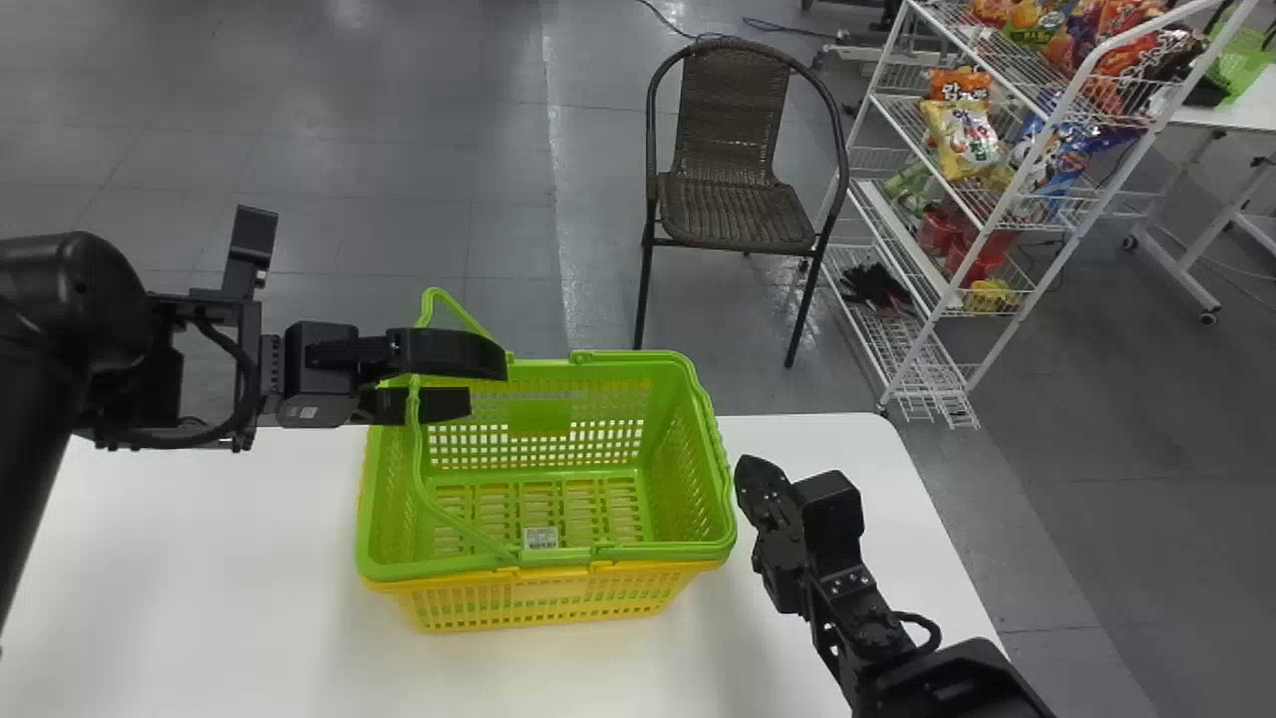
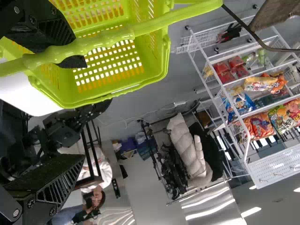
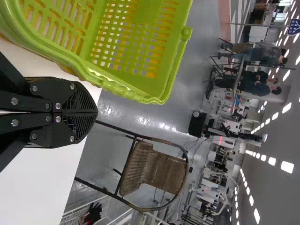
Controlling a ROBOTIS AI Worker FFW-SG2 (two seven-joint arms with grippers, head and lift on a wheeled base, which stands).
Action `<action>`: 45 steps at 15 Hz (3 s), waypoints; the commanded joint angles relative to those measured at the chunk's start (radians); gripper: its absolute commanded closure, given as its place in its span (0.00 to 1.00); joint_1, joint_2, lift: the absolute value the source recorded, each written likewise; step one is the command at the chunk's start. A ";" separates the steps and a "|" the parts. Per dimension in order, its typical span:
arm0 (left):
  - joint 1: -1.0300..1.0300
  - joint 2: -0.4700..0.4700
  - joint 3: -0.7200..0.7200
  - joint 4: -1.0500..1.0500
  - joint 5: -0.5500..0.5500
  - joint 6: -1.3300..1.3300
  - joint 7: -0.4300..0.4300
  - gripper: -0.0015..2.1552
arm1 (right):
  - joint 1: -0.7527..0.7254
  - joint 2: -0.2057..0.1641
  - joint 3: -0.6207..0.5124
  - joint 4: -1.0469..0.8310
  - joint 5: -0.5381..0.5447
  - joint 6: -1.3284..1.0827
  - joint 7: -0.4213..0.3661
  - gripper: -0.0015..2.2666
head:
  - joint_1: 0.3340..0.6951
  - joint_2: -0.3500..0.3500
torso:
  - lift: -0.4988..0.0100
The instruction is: Grasp handle with right gripper to insert into left gripper then lift and swing left to center
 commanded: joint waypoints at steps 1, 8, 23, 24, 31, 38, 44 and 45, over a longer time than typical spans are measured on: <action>0.000 0.000 0.000 -0.001 0.001 0.000 0.000 0.07 | -0.002 0.001 0.004 0.000 -0.007 0.000 -0.001 0.87 | 1.00 0.25 | 0.98; 0.002 -0.002 0.000 -0.005 0.010 0.018 -0.003 0.07 | -0.002 0.006 0.005 -0.006 -0.021 -0.003 -0.010 0.87 | 1.00 0.25 | 0.98; 0.005 -0.003 -0.002 -0.009 0.010 0.021 -0.003 0.07 | -0.045 0.005 0.031 0.068 -0.010 -0.009 -0.015 0.87 | 1.00 0.25 | 0.98; 0.008 -0.003 0.000 -0.011 0.010 0.021 -0.005 0.07 | -0.047 0.005 0.034 0.075 -0.010 -0.012 -0.016 0.87 | 1.00 0.25 | 0.98; 0.012 -0.003 -0.002 -0.015 0.010 0.028 -0.005 0.07 | -0.031 0.006 0.037 0.046 -0.019 -0.015 -0.018 0.87 | 1.00 0.26 | 0.98; 0.019 -0.005 -0.003 -0.032 0.019 0.052 -0.005 0.07 | -0.002 0.009 0.042 -0.054 -0.022 0.028 -0.019 0.87 | 1.00 0.27 | 0.98; 0.015 -0.014 -0.009 -0.035 0.021 0.046 0.006 0.07 | 0.019 0.011 0.054 -0.129 -0.032 0.067 -0.019 0.87 | 1.00 0.28 | 0.98; 0.015 -0.017 -0.012 -0.035 0.021 0.043 0.008 0.07 | 0.019 0.015 0.057 -0.133 -0.035 0.071 -0.019 0.87 | 1.00 0.28 | 0.98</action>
